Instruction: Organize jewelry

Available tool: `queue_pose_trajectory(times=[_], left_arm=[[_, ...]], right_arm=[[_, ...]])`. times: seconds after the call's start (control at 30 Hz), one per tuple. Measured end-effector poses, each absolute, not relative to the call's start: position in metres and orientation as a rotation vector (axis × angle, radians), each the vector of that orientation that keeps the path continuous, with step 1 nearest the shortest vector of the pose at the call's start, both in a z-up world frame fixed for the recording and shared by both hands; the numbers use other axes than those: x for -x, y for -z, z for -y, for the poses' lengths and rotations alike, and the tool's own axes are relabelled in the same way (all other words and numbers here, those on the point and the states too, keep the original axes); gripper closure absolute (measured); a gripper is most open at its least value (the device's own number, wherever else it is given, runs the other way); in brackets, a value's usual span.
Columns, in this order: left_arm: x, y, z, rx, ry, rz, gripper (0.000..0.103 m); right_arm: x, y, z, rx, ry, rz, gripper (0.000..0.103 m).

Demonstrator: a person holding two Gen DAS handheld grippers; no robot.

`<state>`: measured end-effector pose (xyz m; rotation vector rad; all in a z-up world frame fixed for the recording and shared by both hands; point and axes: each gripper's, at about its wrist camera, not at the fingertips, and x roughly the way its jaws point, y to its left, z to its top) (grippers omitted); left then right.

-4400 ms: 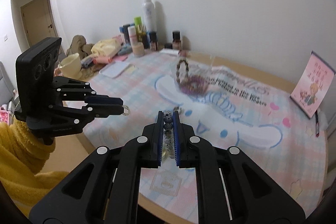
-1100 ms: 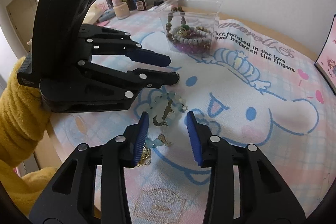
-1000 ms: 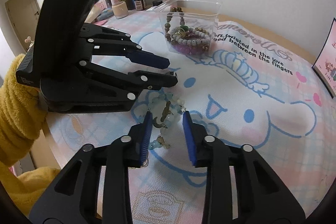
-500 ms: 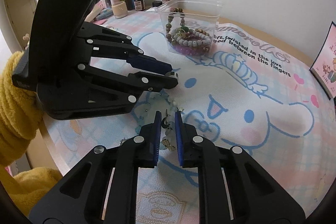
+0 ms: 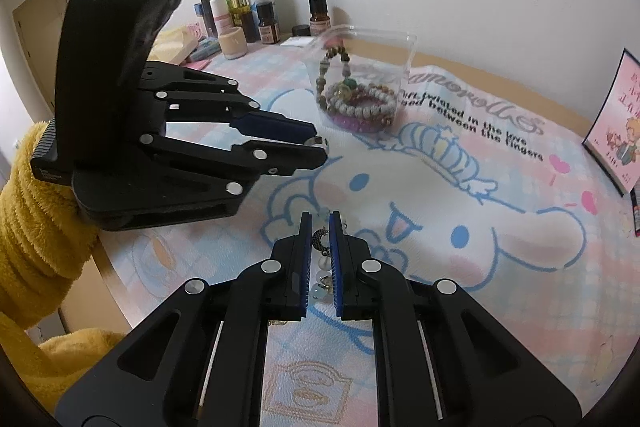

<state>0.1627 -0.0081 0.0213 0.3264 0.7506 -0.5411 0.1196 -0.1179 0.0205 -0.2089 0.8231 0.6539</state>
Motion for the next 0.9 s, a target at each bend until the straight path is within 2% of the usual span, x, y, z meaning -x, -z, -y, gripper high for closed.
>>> queue_pose_trajectory(times=[0.47,0.9], left_arm=[[-0.153,-0.071,-0.021,-0.236,0.522,-0.610,0.084],[-0.191,-0.092,-0.048,-0.089,0.520,-0.597,0.084]], right_arm=[[-0.123,-0.078,0.112,0.252,-0.662,-0.694,0.095],[-0.162,-0.129,0.092,0.236,-0.669,-0.627,0.095]])
